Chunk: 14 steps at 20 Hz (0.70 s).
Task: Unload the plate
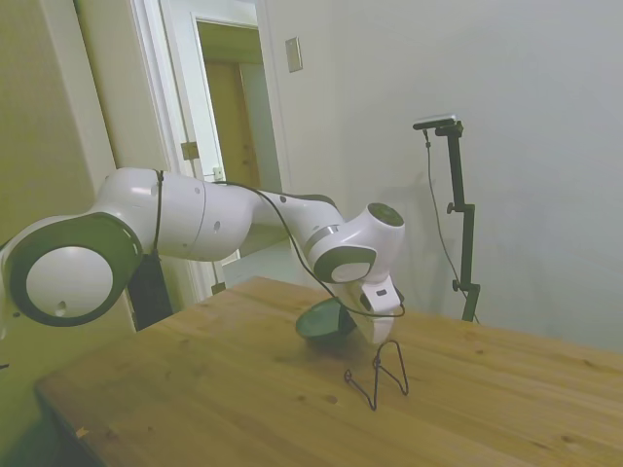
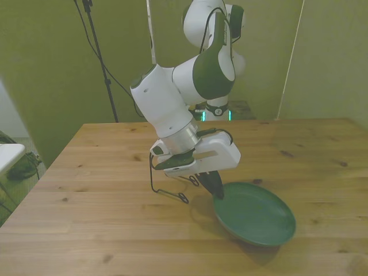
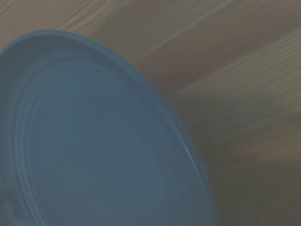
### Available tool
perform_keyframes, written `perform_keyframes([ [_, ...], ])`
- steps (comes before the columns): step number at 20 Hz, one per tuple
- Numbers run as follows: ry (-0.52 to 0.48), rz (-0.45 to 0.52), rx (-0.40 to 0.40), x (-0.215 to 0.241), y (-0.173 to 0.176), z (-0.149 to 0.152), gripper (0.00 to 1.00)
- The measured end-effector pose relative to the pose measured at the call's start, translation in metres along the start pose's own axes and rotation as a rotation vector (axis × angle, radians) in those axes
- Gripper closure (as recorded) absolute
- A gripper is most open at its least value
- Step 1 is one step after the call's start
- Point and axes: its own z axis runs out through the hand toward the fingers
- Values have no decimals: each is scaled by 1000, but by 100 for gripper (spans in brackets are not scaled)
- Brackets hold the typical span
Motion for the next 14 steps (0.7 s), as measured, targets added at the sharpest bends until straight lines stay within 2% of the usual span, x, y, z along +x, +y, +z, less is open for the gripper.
perform_keyframes([
  [14, 14, 0, 13, 7, 1, -11, 0],
])
